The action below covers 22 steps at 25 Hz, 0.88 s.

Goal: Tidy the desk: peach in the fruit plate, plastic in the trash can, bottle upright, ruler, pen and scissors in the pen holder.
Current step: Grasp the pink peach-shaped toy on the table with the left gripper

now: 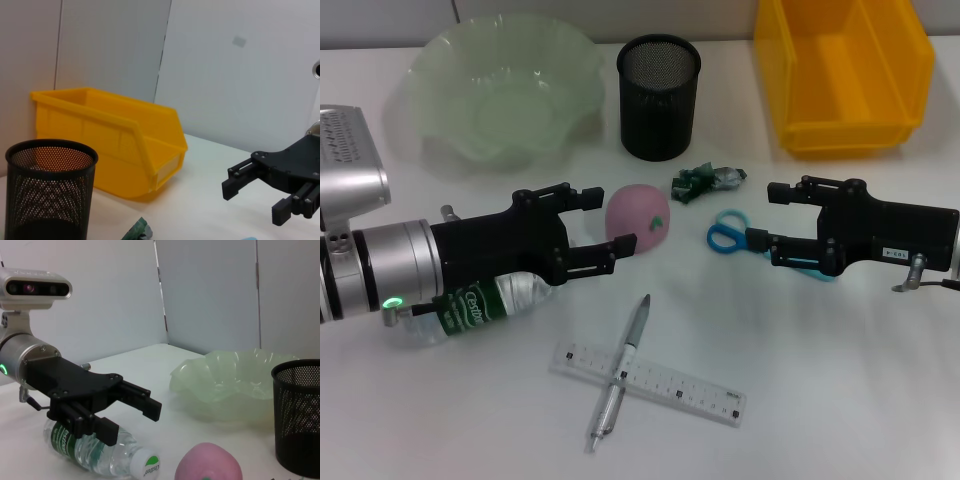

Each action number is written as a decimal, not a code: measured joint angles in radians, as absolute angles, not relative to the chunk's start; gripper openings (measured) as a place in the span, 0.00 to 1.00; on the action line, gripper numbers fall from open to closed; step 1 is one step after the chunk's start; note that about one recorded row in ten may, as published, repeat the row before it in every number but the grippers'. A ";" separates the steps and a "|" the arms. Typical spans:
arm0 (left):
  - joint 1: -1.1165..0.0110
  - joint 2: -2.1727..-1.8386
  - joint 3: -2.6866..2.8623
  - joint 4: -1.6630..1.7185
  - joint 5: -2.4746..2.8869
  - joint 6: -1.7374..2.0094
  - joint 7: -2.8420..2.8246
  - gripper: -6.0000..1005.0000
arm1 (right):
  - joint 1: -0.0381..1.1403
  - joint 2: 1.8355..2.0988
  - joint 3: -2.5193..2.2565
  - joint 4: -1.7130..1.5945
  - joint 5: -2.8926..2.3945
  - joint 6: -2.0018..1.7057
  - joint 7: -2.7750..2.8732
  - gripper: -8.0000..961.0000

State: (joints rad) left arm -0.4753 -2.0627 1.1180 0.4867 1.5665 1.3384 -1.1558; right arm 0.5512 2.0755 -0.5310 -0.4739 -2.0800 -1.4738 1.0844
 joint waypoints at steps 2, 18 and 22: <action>-0.479 -2.063 1.118 0.487 1.568 1.336 -1.157 0.77 | 0.551 2.076 -0.531 -0.474 -2.080 -1.475 1.084 0.75; -0.507 -2.070 1.119 0.500 1.561 1.341 -1.170 0.72 | 0.545 2.077 -0.525 -0.479 -2.080 -1.471 1.084 0.75; -0.598 -2.072 1.138 0.496 1.573 1.251 -1.244 0.71 | 0.543 2.077 -0.525 -0.481 -2.080 -1.471 1.085 0.75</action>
